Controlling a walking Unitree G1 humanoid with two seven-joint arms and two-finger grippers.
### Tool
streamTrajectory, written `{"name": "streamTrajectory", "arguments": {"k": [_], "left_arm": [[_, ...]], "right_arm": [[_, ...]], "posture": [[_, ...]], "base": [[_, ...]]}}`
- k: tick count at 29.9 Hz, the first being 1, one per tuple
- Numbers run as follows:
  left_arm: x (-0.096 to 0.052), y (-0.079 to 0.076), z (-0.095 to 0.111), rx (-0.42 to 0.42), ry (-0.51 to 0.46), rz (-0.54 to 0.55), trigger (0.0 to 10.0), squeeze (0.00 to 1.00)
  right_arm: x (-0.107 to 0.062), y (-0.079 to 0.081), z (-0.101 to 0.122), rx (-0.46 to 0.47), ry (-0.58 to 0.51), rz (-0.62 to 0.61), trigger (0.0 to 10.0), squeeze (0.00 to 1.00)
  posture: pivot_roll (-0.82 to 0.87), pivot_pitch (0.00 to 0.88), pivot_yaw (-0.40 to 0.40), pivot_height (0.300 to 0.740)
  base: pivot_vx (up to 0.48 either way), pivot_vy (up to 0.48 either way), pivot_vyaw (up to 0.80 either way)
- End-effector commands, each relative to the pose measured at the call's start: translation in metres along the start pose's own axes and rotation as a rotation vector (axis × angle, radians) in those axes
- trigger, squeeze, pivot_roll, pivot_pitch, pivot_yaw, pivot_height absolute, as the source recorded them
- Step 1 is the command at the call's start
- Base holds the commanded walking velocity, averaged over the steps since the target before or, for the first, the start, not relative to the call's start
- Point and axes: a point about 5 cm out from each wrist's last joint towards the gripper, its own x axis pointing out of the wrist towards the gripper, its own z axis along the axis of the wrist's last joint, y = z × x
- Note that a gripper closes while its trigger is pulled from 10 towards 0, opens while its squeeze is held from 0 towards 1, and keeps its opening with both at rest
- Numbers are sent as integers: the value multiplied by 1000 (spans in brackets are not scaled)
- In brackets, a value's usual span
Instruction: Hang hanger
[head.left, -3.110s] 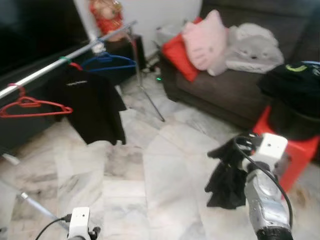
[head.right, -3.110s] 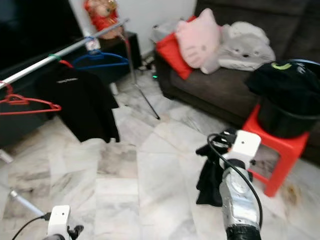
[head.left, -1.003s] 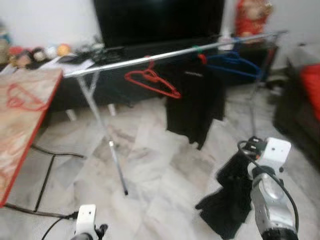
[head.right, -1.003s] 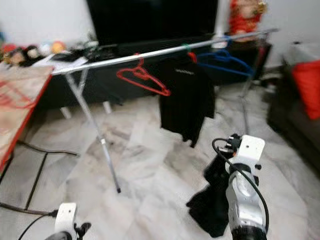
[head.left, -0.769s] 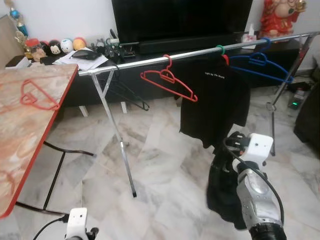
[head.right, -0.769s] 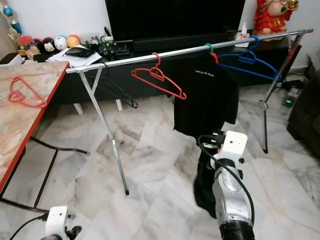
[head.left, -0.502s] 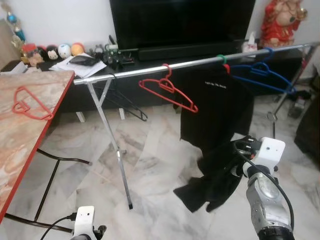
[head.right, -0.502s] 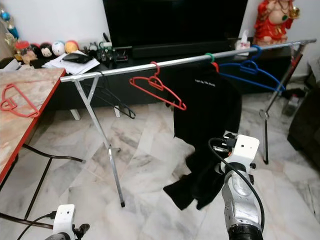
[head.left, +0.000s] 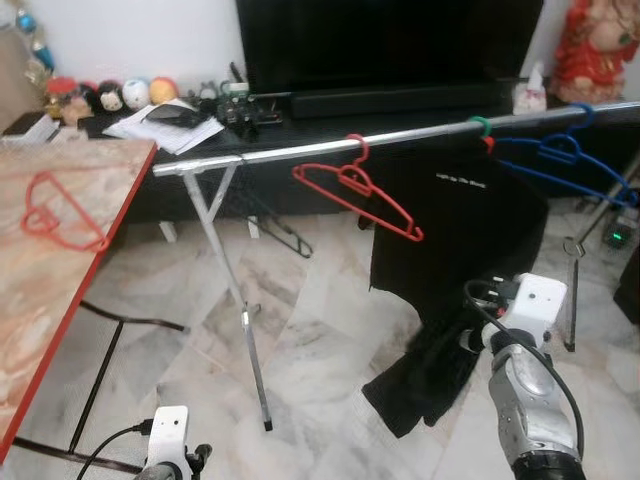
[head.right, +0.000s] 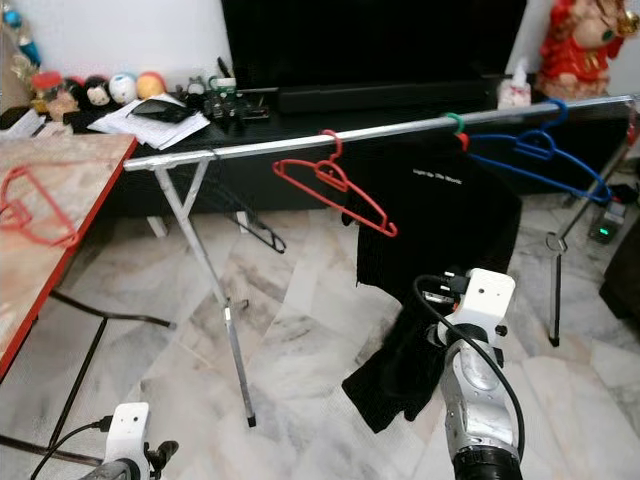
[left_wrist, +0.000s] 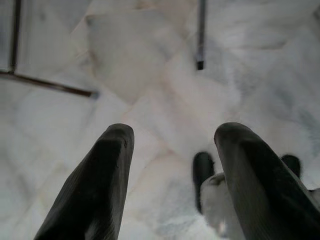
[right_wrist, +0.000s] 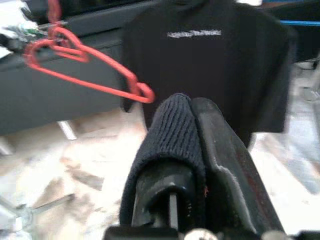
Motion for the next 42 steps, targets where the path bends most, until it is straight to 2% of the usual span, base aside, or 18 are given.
{"name": "streamTrajectory", "arguments": {"k": [1, 11, 42], "left_arm": [[0, 1, -2, 23, 12, -5, 10000, 0], [0, 1, -2, 32, 11, -10, 10000, 0], [0, 1, -1, 33, 7, -15, 10000, 0]], "right_arm": [[1, -1, 6, 2, -24, -2, 10000, 0], [1, -1, 5, 7, -21, -1, 10000, 0], [1, -3, -1, 11, 2, -8, 10000, 0]], "posture": [[-91, 0, 46, 740], [-91, 0, 47, 740], [-89, 0, 47, 740]], "base": [[0, 0, 0], [0, -193, 0], [0, -345, 0]]}}
